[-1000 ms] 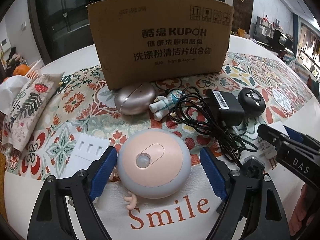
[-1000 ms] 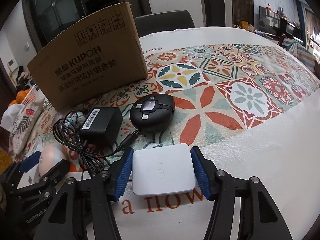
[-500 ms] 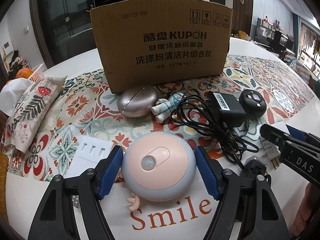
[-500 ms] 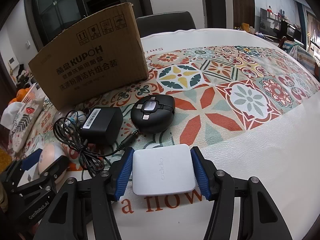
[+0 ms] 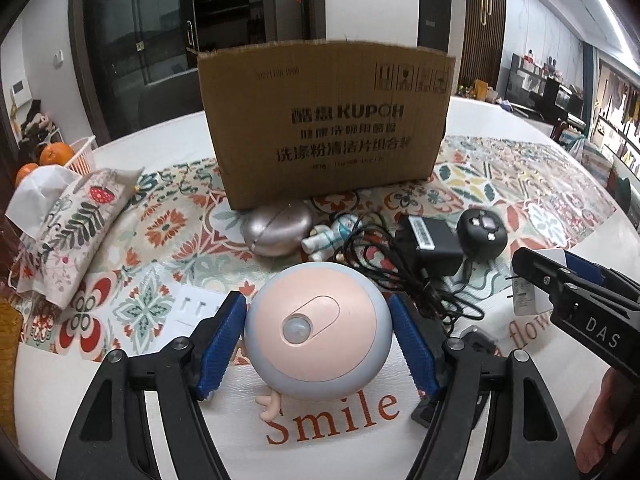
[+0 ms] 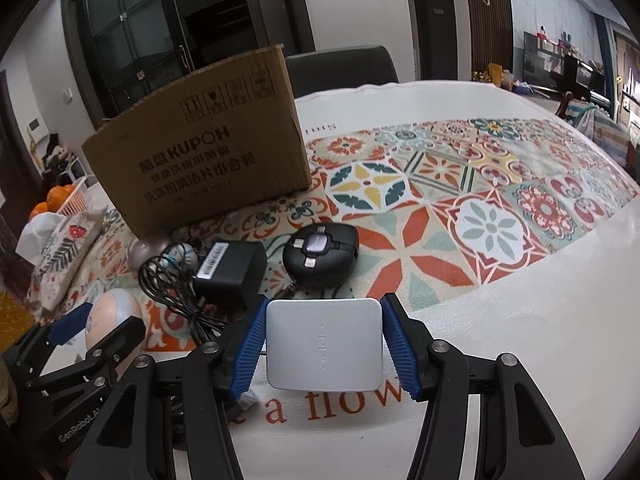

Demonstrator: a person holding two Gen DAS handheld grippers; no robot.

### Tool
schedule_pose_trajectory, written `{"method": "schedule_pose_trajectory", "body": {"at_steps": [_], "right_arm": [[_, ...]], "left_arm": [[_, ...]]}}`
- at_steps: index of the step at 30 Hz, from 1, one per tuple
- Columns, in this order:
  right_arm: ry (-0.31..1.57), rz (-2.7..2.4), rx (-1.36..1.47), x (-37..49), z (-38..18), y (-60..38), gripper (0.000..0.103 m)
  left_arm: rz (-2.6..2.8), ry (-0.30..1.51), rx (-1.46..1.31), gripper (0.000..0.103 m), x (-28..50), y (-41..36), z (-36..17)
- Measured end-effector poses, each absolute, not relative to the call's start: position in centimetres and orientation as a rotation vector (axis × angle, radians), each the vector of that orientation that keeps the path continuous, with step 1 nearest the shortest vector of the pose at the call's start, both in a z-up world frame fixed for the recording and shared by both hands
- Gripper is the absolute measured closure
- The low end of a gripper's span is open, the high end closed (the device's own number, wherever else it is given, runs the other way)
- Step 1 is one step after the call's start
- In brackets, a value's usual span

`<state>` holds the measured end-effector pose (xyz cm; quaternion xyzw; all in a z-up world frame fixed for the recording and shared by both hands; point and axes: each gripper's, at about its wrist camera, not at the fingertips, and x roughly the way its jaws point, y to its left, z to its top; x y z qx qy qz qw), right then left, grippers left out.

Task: Organize rigid objects
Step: 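Lift and carry the lamp and white box toward the cardboard box with both tools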

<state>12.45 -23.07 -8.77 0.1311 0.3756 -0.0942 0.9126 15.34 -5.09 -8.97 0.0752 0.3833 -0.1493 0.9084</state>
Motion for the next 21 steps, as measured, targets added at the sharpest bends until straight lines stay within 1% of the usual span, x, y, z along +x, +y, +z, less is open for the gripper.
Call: {"method": "schedule_pose_trajectory", "body": {"at_steps": [21], "right_arm": [[0.623, -0.131, 0.169, 11.3, -1.6, -20.6, 0.046]], "left_arm": [[-0.304, 0.678, 0.073, 0.030, 14.7, -3.7, -1.9]]}}
